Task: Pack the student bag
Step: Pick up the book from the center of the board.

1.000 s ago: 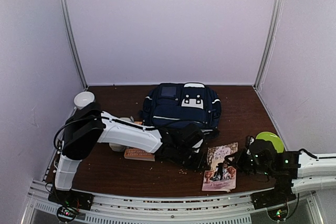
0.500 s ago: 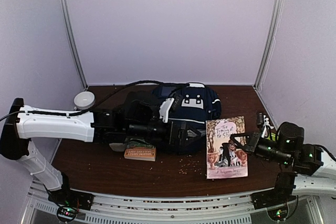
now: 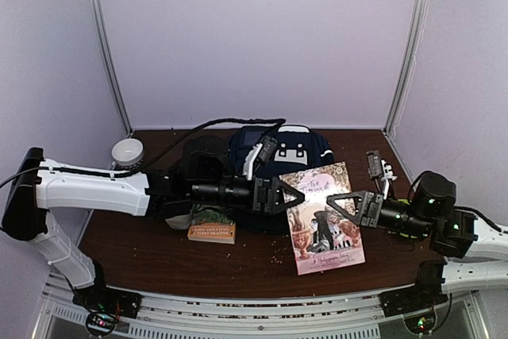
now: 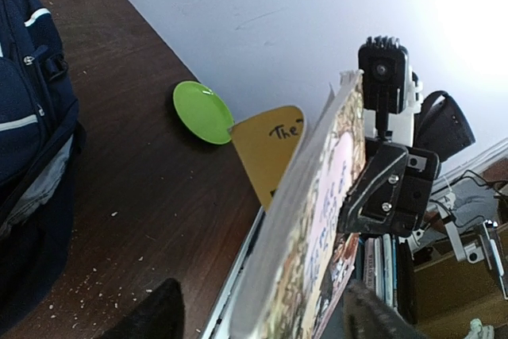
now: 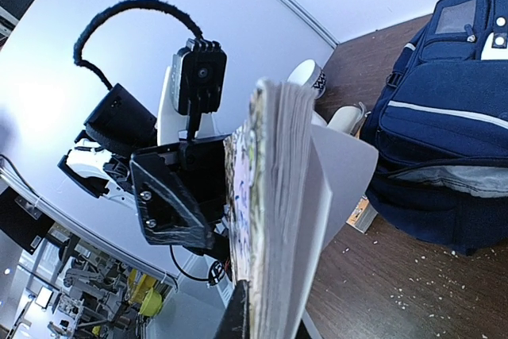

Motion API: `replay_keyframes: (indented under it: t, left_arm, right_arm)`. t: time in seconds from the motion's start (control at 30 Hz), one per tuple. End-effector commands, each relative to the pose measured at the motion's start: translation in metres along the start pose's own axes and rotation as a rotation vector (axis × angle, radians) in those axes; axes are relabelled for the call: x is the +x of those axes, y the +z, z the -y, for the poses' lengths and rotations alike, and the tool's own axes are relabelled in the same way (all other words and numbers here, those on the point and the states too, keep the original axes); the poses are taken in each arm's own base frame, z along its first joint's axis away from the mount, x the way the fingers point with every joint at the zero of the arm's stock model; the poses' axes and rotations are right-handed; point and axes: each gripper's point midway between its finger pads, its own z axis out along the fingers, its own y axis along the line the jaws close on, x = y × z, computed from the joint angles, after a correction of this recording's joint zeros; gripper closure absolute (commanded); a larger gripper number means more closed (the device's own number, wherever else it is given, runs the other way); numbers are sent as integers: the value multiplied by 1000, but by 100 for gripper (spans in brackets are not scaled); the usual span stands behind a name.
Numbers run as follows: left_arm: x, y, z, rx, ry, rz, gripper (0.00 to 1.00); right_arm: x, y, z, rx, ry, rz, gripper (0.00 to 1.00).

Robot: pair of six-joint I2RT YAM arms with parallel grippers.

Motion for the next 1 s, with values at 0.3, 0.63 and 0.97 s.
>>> replay_keyframes:
  t: [0.3, 0.63, 0.97]
  left_arm:
    - [-31, -14, 29, 167, 59, 98, 100]
    - [-69, -75, 56, 154, 255, 180, 100]
    - [-83, -96, 98, 251, 355, 207, 100]
  right_arm:
    - [-19, -2, -29, -46, -107, 18, 55]
    - [-20, -20, -22, -63, -59, 90, 1]
    - [-14, 1, -44, -167, -62, 22, 1]
